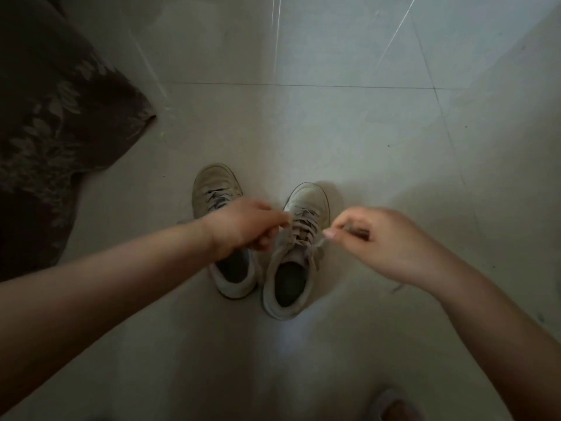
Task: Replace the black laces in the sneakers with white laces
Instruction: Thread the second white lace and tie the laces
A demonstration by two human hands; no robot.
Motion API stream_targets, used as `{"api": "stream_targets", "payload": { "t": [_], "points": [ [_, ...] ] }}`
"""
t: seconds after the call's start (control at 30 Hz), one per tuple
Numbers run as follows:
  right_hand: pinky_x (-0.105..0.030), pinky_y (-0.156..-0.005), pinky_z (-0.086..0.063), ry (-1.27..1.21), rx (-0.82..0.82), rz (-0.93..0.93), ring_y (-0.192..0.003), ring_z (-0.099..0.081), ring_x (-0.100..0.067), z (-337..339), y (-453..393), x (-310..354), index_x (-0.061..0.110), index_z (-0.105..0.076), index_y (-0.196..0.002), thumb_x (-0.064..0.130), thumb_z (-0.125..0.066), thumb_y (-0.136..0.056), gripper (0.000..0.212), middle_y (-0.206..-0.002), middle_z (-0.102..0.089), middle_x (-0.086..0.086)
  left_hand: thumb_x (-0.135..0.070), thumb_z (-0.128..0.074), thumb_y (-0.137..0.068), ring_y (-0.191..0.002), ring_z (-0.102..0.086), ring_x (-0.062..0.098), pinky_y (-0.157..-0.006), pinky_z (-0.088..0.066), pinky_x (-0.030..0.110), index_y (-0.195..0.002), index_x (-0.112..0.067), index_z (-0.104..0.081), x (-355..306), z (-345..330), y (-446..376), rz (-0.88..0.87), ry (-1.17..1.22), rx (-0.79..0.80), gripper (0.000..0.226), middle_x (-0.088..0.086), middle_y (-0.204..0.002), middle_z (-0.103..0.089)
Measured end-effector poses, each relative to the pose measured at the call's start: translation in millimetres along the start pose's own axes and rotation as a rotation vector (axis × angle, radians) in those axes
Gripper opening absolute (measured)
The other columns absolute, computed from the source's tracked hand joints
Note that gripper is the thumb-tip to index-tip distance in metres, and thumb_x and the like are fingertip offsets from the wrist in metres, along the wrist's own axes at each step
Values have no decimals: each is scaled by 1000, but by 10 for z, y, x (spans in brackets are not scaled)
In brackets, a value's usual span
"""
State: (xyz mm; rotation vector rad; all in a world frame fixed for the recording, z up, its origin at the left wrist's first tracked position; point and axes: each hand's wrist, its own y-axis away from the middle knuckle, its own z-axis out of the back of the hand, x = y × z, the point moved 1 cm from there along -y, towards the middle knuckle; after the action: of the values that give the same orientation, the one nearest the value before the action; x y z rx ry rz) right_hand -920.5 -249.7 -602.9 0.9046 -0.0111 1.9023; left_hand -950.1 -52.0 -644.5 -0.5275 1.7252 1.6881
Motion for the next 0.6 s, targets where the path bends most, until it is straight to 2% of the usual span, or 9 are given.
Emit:
{"api": "stream_targets", "payload": {
  "t": [0.07, 0.13, 0.2, 0.27, 0.33, 0.4, 0.47, 0.53, 0.6],
  "points": [
    [-11, -44, -35, -89, -33, -56, -50, -49, 0, 163, -5, -105, 32, -59, -93, 41, -63, -84, 14, -62, -59, 5, -32, -59, -90, -54, -51, 7, -56, -45, 26, -81, -15, -67, -88, 214, 18, -205, -457, -177, 21, 2, -62, -58],
    [-9, -46, -35, -131, -43, -59, -51, -49, -1, 216, -38, -195, 32, -60, -93, 36, -66, -83, 13, -66, -62, 3, -35, -63, -86, -49, -48, 0, -53, -38, 17, -79, -20, -65, -196, 347, 37, -412, -672, -239, 17, -8, -58, -54],
    [-13, -59, -39, -60, -107, -44, -68, -56, -2, 127, -103, -254, 28, -62, -92, 32, -68, -82, 12, -78, -64, 4, -32, -65, -85, -53, -48, 0, -55, -35, 12, -84, -20, -64, -297, 375, 27, -563, -772, -249, 12, -12, -58, -51],
    [-23, -75, -42, 99, -282, 34, -88, -57, -13, -20, -165, -274, 21, -64, -91, 28, -68, -83, 11, -89, -60, 4, -30, -64, -86, -74, -50, 4, -75, -39, 22, -89, -21, -65, -358, 334, -38, -696, -886, -298, 10, -14, -71, -55],
    [-31, -70, -43, 139, -398, 84, -78, -55, -19, -161, -171, -266, 19, -60, -75, 31, -63, -86, 17, -77, -55, 2, -31, -64, -85, -99, -51, 19, -90, -34, 35, -94, -21, -66, -353, 255, -116, -817, -1051, -434, 14, -8, -91, -61],
    [-36, -59, -43, 43, -291, -16, -61, -53, -21, -306, -173, -301, 14, -54, -61, 43, -54, -90, 40, -60, -53, -1, -33, -64, -84, -95, -55, 26, -81, -40, 36, -89, -16, -66, -279, 157, -135, -894, -1086, -631, 17, 2, -94, -61],
    [-40, -66, -51, -87, -61, -212, -67, -62, -24, -494, -191, -364, 7, -64, -73, 55, -46, -89, 54, -69, -65, -11, -41, -54, -90, -65, -55, 20, -56, -37, 25, -69, -17, -57, -126, 47, -97, -796, -1003, -700, 31, -2, -70, -56],
    [-40, -72, -52, -252, 45, -390, -76, -66, -25, -673, -213, -430, 6, -65, -83, 61, -44, -87, 59, -83, -70, -12, -53, -42, -93, -49, -48, 13, -45, -31, 23, -58, -18, -50, 76, -116, -106, -477, -994, -476, 50, -4, -54, -48],
    [-32, -66, -48, -489, 38, -551, -72, -64, -18, -793, -251, -432, 13, -62, -82, 58, -49, -87, 46, -80, -68, -4, -59, -44, -89, -47, -51, 14, -45, -38, 27, -58, -14, -55, 216, -229, -165, -286, -863, -294, 56, 1, -52, -53]
  ]
}}
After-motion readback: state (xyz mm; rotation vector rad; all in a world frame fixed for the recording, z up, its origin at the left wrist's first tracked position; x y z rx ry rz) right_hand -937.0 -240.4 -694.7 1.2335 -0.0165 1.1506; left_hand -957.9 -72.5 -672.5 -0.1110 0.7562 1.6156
